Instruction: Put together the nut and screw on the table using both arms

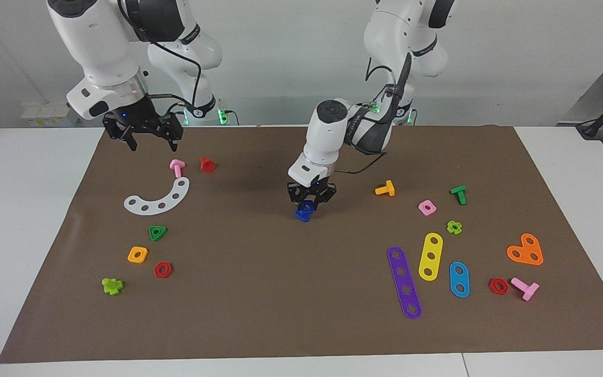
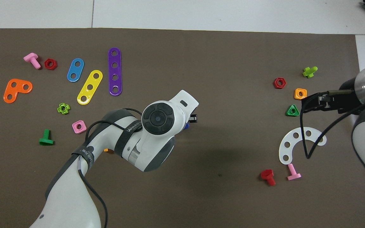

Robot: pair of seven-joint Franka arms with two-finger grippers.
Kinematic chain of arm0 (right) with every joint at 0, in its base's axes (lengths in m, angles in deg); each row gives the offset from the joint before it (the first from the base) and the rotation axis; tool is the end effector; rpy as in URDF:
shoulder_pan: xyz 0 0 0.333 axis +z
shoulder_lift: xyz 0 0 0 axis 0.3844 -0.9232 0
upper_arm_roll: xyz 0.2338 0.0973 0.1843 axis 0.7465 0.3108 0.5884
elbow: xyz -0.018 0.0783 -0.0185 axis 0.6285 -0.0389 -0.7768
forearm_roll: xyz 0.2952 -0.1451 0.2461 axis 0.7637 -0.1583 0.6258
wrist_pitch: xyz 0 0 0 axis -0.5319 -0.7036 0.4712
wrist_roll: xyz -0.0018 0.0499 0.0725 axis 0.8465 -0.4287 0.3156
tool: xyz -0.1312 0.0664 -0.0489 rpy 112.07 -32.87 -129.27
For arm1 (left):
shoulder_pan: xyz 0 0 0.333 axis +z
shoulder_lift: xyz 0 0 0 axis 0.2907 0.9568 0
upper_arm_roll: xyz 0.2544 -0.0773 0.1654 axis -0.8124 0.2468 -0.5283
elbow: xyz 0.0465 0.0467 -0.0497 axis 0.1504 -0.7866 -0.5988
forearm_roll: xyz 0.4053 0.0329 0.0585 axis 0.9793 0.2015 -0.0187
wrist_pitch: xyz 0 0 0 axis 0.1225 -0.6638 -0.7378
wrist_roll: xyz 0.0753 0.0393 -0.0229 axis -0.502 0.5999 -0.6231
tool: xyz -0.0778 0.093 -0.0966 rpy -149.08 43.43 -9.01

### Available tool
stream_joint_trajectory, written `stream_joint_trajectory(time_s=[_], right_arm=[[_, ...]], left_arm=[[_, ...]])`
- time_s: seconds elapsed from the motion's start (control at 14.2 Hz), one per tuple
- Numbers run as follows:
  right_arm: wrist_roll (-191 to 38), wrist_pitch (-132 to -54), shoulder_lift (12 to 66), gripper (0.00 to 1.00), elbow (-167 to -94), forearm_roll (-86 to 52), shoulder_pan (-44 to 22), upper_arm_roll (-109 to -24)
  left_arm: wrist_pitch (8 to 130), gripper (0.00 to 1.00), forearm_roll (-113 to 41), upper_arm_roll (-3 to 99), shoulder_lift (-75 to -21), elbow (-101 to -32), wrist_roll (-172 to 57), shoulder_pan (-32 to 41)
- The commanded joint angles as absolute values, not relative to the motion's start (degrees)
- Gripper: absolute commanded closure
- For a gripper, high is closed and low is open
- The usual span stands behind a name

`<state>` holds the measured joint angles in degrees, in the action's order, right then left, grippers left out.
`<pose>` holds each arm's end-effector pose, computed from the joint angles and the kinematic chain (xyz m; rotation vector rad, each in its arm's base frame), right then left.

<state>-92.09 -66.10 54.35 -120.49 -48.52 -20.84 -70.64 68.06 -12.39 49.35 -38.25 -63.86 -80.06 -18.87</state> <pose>0.5655 0.0474 0.5504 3.1210 -0.0592 -0.0661 0.5136 -0.4340 0.2922 2.9816 -0.0214 0.1726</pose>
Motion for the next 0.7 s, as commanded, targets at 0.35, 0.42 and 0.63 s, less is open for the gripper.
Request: stream_joint_trajectory(time_s=[0.35,0.42,0.63], right_arm=[[-90.2,-66.4,55.7,0.00,-121.9,-46.9,-22.0,-70.1],[-90.2,-66.3,55.7,0.00,-121.9,-46.9,-22.0,-70.1],[-90.2,-66.3,55.7,0.00,-121.9,-46.9,-22.0,-70.1]], left_arm=[[67.5,1.00,-14.1,48.6,-35.9,-61.2,-79.6,-18.7],[66.5,1.00,-14.2,48.6,-35.7,-60.2,-79.6,-18.7],[65.5,1.00,-15.4,48.5,-35.5,-59.2,-79.7,-18.7]])
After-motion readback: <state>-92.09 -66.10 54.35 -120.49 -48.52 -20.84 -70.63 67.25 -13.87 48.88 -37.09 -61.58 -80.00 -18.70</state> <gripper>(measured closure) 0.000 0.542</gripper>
